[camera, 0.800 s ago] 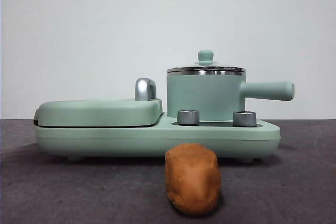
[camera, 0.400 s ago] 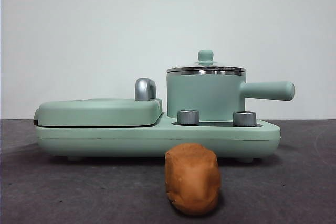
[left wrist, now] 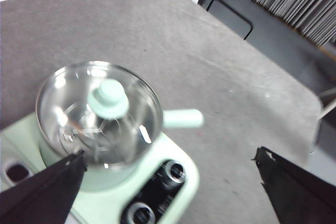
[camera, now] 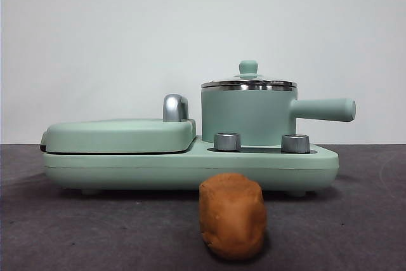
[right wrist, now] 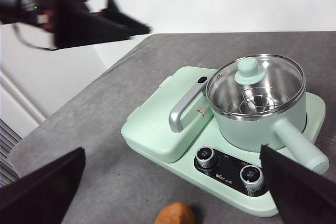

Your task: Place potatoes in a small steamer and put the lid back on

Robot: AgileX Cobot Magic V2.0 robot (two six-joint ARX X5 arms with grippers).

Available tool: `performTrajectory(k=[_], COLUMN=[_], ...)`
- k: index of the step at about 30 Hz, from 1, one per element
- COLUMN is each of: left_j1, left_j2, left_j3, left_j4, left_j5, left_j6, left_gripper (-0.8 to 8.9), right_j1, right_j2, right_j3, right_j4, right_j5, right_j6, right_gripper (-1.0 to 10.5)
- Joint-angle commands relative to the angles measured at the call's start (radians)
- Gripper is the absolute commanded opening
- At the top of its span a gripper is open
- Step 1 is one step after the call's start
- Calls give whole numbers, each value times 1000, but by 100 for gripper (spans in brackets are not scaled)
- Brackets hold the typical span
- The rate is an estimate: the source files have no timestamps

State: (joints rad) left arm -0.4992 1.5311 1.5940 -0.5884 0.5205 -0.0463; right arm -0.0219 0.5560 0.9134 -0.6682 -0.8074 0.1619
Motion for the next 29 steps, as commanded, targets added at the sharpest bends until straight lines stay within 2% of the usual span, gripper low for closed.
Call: performTrajectory(k=[1, 5, 9, 19, 22, 24, 29], left_j1=[-24, -62, -92, -125, -125, -125, -125], left_j2=[106, 227, 337, 495, 528, 536, 549], left_j3=[98, 190, 269, 338, 338, 338, 338], left_j4=[7, 32, 45, 153, 182, 187, 178], left_j5=[-46, -171, -238, -241, -275, -278, -278], left_j6=[45, 105, 144, 143, 141, 126, 122], left_gripper=[518, 491, 491, 491, 468, 431, 431], right_j1=[1, 1, 1, 1, 1, 1, 1], right_j2=[4, 4, 4, 4, 4, 4, 4], right_j3=[12, 12, 12, 12, 12, 12, 12], right_j4=[9, 9, 9, 9, 8, 8, 9], right_j5=[3, 3, 3, 3, 3, 3, 3], right_j6=[9, 9, 9, 10, 12, 13, 13], right_gripper=[545, 545, 545, 545, 545, 545, 545])
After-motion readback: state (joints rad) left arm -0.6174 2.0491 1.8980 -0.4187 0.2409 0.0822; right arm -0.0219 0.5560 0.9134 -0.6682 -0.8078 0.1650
